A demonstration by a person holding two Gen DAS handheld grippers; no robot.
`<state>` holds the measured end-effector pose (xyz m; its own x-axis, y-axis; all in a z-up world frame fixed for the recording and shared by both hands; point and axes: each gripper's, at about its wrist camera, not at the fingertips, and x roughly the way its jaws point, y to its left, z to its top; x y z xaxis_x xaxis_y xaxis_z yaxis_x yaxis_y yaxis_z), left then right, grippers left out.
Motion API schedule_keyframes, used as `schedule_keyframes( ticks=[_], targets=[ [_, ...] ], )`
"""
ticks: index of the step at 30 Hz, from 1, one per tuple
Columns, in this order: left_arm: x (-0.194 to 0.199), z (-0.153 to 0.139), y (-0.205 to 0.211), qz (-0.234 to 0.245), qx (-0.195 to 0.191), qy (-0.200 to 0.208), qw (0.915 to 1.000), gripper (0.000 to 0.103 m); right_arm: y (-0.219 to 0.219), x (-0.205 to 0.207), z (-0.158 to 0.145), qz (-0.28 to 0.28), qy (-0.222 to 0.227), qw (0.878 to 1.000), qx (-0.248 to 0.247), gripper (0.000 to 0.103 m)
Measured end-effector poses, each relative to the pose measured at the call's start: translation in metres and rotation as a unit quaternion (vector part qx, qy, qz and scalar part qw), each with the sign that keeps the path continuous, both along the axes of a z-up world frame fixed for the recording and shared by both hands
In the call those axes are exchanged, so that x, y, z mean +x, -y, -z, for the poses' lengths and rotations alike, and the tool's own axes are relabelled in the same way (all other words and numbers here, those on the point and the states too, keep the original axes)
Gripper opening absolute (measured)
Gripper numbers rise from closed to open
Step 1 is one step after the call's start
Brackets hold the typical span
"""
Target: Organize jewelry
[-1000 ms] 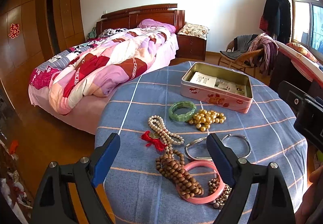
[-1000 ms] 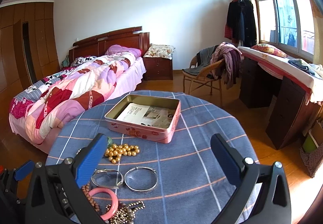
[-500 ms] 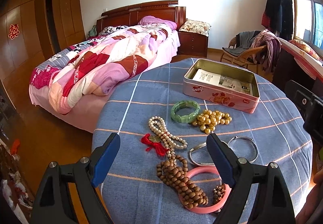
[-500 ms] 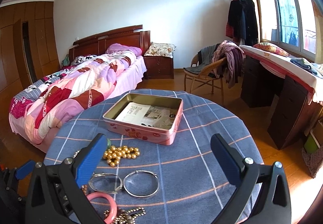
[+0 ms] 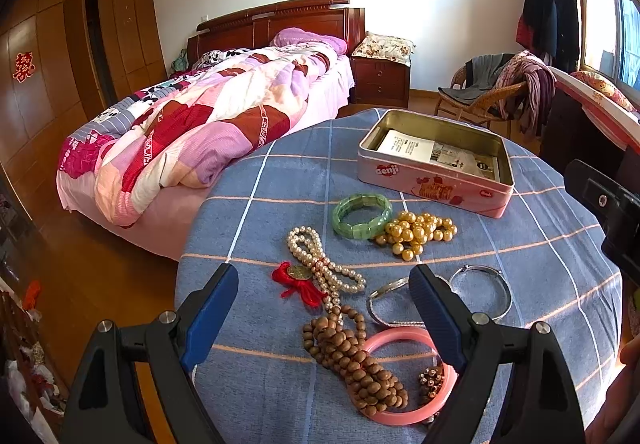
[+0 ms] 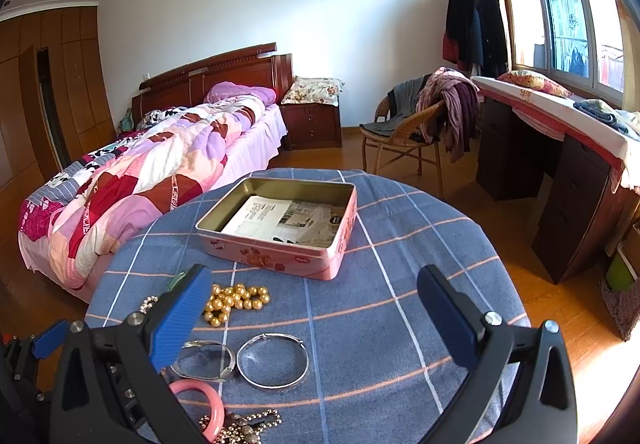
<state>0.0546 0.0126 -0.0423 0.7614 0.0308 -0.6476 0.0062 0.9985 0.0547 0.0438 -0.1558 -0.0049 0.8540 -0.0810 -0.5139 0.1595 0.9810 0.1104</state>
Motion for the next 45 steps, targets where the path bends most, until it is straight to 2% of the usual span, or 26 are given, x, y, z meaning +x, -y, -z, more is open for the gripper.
schedule_keyframes(
  ticks=[8, 12, 15, 19, 22, 26, 29, 33, 35, 38, 41, 44, 45],
  targets=[
    [0.004, 0.006, -0.001, 0.002, 0.0, -0.005, 1.0, 0.087, 0.005, 0.001, 0.007, 0.005, -0.009, 1.0, -0.001, 0.103],
    [0.008, 0.013, -0.009, 0.017, -0.009, -0.014, 0.9997, 0.087, 0.013, 0.003, 0.018, 0.003, -0.023, 1.0, -0.009, 0.103],
    [0.011, 0.022, -0.025, 0.031, -0.033, -0.027, 0.9986, 0.087, 0.02, 0.007, 0.035, -0.018, -0.053, 0.998, -0.012, 0.103],
    [0.009, 0.033, -0.043, 0.046, -0.046, -0.034, 0.9973, 0.087, 0.021, 0.011, 0.054, -0.051, -0.082, 0.995, 0.003, 0.1],
    [0.008, 0.038, -0.05, 0.06, -0.054, -0.037, 0.996, 0.087, 0.009, 0.02, 0.067, -0.086, -0.116, 0.99, -0.006, 0.098],
    [0.014, 0.037, -0.047, 0.083, -0.086, -0.049, 0.9916, 0.087, -0.005, 0.027, 0.083, -0.12, -0.15, 0.981, -0.02, 0.096],
    [0.02, 0.028, -0.029, 0.109, -0.063, -0.034, 0.9914, 0.087, -0.011, 0.031, 0.087, -0.126, -0.167, 0.977, -0.037, 0.094],
    [0.037, 0.03, -0.002, 0.162, -0.028, -0.052, 0.9851, 0.087, -0.013, 0.04, 0.089, -0.136, -0.184, 0.972, -0.049, 0.094],
    [0.043, 0.034, 0.004, 0.171, -0.016, -0.059, 0.9834, 0.087, -0.014, 0.044, 0.092, -0.143, -0.191, 0.97, -0.05, 0.094],
    [0.043, 0.04, 0.009, 0.179, 0.015, -0.065, 0.9817, 0.087, -0.016, 0.045, 0.095, -0.16, -0.204, 0.965, -0.047, 0.087],
    [0.041, 0.043, 0.005, 0.181, 0.02, -0.068, 0.9808, 0.086, -0.015, 0.044, 0.097, -0.177, -0.206, 0.962, -0.034, 0.087],
    [0.045, 0.048, 0.007, 0.189, 0.028, -0.077, 0.9787, 0.065, -0.018, 0.045, 0.097, -0.189, -0.206, 0.959, -0.041, 0.087],
    [0.047, 0.05, 0.01, 0.188, 0.033, -0.077, 0.9786, 0.064, -0.02, 0.045, 0.097, -0.194, -0.207, 0.958, -0.044, 0.087]
  ],
)
